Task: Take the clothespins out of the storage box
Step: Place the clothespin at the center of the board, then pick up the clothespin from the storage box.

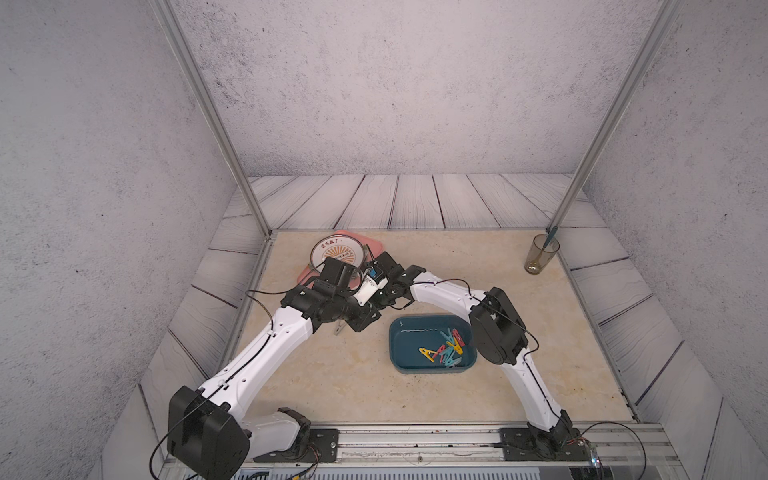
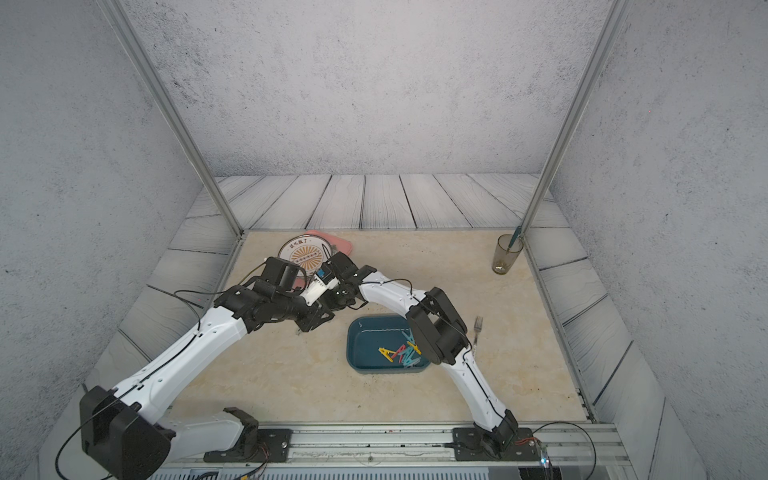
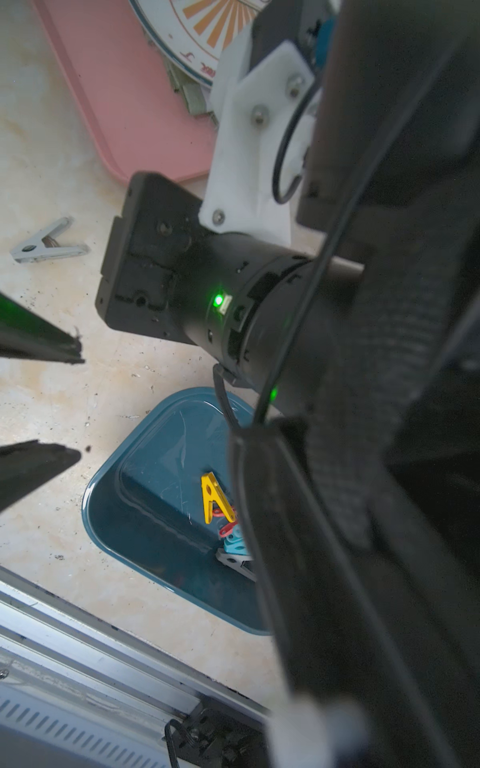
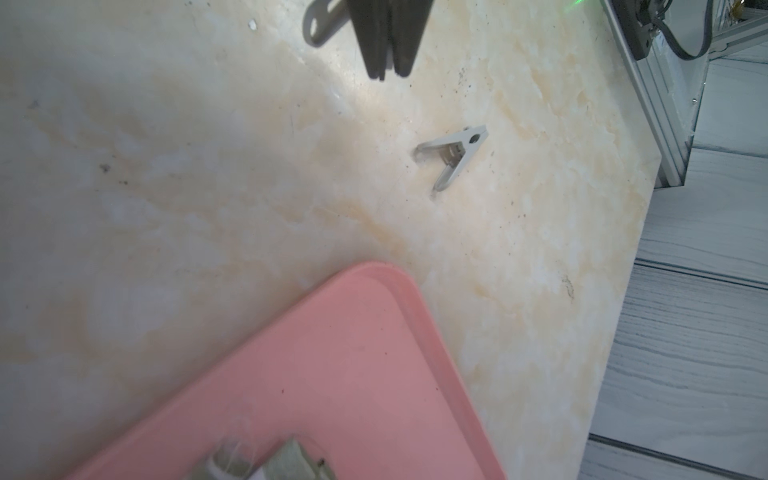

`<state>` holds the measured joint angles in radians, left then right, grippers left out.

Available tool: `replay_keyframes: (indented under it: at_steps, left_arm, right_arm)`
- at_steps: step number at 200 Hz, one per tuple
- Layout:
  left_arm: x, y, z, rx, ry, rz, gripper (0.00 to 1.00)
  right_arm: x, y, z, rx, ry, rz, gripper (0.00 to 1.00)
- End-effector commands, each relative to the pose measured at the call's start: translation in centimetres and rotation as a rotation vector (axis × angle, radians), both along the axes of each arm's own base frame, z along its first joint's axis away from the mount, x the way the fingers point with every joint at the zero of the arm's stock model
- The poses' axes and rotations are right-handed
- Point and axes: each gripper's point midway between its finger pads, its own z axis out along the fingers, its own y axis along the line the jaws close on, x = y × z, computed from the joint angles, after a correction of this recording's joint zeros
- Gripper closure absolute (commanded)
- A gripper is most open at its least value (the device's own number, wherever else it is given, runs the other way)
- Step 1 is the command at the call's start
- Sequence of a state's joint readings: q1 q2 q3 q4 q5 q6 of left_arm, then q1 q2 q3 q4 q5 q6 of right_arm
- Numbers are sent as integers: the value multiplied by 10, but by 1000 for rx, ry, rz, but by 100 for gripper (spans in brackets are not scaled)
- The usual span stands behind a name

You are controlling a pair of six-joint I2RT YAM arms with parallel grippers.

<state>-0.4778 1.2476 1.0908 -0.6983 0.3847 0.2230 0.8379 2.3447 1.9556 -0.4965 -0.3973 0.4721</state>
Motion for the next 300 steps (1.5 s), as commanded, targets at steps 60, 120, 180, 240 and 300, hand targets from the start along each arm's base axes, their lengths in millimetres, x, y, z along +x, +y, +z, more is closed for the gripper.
replay_keyframes:
  at_steps: [60, 120, 180, 240, 300]
  left_arm:
    - [-1, 15, 0, 41, -42, 12, 61]
    - [7, 28, -5, 44, -48, 64, 61]
    - [26, 53, -5, 19, -41, 172, 61]
    - [36, 73, -8, 17, -29, 245, 61]
    - [40, 84, -18, 4, 4, 288, 61]
  right_arm:
    - [-9, 6, -27, -43, 70, 21, 85]
    - [-13, -27, 51, -70, -91, 41, 72]
    - [-23, -122, 73, -310, -258, -69, 70]
    - [-42, -223, 63, -565, -340, -212, 70]
    - [-57, -272, 26, -652, -276, -281, 70]
